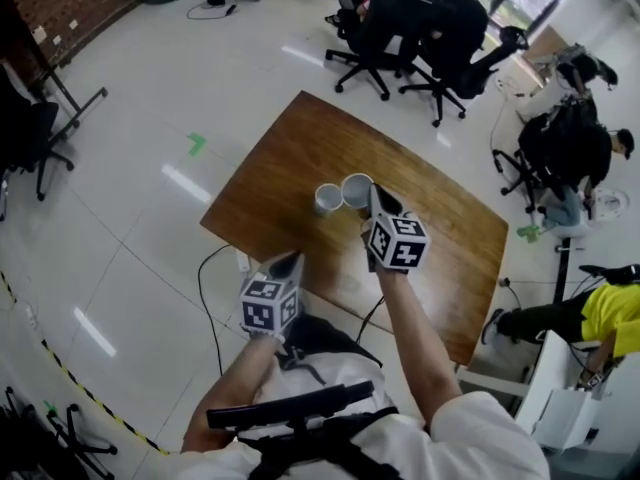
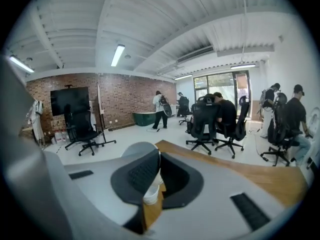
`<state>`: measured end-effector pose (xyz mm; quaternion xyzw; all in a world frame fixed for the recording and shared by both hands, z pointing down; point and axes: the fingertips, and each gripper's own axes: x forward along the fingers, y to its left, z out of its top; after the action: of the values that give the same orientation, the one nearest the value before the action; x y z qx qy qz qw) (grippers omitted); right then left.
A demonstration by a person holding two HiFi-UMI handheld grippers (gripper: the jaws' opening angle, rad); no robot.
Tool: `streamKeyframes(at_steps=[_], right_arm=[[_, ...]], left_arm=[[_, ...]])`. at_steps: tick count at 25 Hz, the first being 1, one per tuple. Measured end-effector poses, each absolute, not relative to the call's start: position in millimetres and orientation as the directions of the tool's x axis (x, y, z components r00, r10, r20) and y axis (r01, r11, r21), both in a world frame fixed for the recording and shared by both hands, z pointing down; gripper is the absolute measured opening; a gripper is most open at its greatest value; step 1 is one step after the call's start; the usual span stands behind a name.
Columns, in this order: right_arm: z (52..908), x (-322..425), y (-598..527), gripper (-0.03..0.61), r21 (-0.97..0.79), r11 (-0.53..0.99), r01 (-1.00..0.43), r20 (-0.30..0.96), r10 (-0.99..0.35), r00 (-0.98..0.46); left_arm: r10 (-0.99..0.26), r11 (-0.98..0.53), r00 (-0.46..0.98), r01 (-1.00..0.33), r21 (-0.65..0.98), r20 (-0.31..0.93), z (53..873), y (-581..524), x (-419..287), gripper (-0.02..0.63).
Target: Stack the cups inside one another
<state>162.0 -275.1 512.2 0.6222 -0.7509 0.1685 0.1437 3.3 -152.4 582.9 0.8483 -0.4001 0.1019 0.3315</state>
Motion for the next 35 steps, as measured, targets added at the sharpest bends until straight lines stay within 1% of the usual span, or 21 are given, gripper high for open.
streamKeyframes(at_steps=[6, 23, 35], right_arm=[[515, 150, -291, 0.018, -0.086, 0.191, -0.978, 0.428, -0.879, -0.209], [563, 137, -304, 0.018, -0.107, 0.208, -0.972, 0.51, -0.828, -0.233], [599, 130, -308, 0.02, -0.184, 0.191, -0.964, 0.584, -0.768, -0.264]], left_arm=[[-0.625, -0.442, 0.646, -0.756, 0.482, 0.439, 585, -161, -4, -0.011], [-0.629, -0.409, 0.632, -0.765, 0.498, 0.453, 594, -174, -9, -0.011], [-0.63, -0.387, 0.622, -0.771, 0.506, 0.465, 599, -183, -16, -0.009]])
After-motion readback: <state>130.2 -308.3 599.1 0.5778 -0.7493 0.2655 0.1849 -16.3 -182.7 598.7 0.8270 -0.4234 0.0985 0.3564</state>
